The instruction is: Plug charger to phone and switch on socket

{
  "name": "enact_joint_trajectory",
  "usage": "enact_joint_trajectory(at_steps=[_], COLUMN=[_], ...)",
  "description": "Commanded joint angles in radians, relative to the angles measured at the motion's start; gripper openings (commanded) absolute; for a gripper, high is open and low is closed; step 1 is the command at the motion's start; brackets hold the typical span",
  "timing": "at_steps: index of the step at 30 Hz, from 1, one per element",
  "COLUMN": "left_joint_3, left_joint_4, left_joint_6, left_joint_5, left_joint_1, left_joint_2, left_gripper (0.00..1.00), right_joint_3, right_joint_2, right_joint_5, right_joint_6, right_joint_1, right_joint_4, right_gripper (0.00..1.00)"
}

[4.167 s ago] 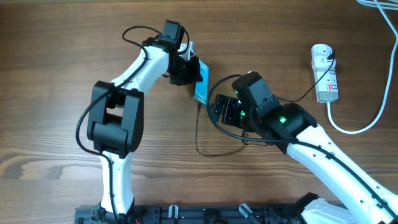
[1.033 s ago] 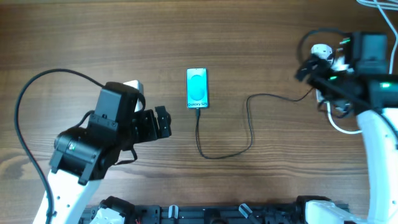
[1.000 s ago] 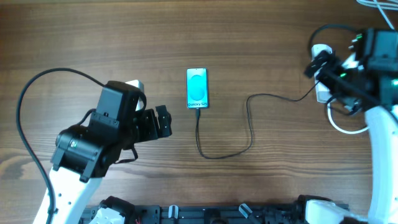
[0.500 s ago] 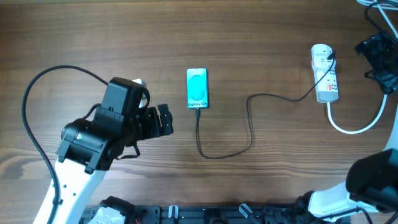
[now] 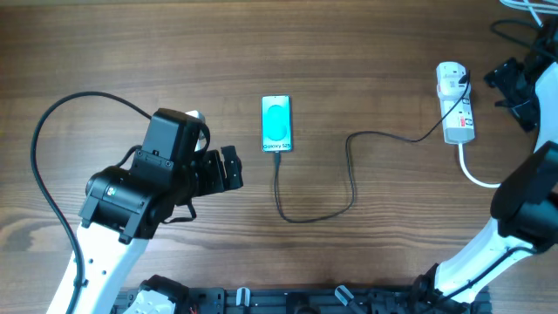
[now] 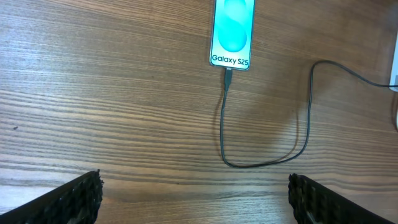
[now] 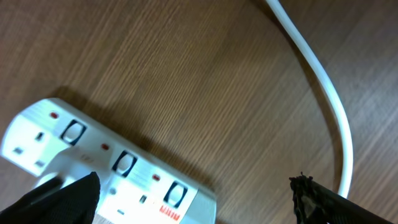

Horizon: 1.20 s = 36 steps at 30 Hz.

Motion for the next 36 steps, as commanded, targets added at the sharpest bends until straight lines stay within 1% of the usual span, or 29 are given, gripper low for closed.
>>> enact_joint_trajectory(at_steps=[1, 3, 9, 12, 23, 29, 36], left_joint_3=[-0.005, -0.005, -0.005, -0.005, -0.005, -0.005, -0.005], left_joint_4=[-0.001, -0.001, -0.001, -0.001, -0.001, -0.001, -0.001], left_joint_6=[-0.010, -0.010, -0.010, -0.010, -0.010, -0.010, -0.010], left_joint_5=[-0.010, -0.011, -0.011, -0.010, -0.011, -0.010, -0.010], left_joint_1=[-0.005, -0.005, -0.005, -0.005, -0.005, -0.005, -0.005], left_joint_2=[0.002, 0.002, 0.002, 0.002, 0.002, 0.002, 0.002], left_gripper=[1.00, 1.00, 1.00, 1.00, 1.00, 1.00, 1.00], right_joint_3=[-0.006, -0.008, -0.010, -0.010, -0.010, -0.010, -0.010], right_joint_2=[0.050, 0.055, 0.072, 0.108, 0.188, 0.209, 0.209], right_joint_5=[-0.070, -0.108, -0.111, -0.163, -0.165, -0.265, -0.275], right_joint_6=[-0.131, -0.130, -0.155, -0.202, -0.199, -0.202, -0.226], right_joint_1=[-0.031, -0.042, -0.043, -0.042, -0.040, -0.040, -0.040], right_joint_4=[0.016, 0.024, 0.038, 0.054, 0.072, 0.091, 0.090], right_gripper=[1.00, 1.00, 1.00, 1.00, 1.00, 1.00, 1.00])
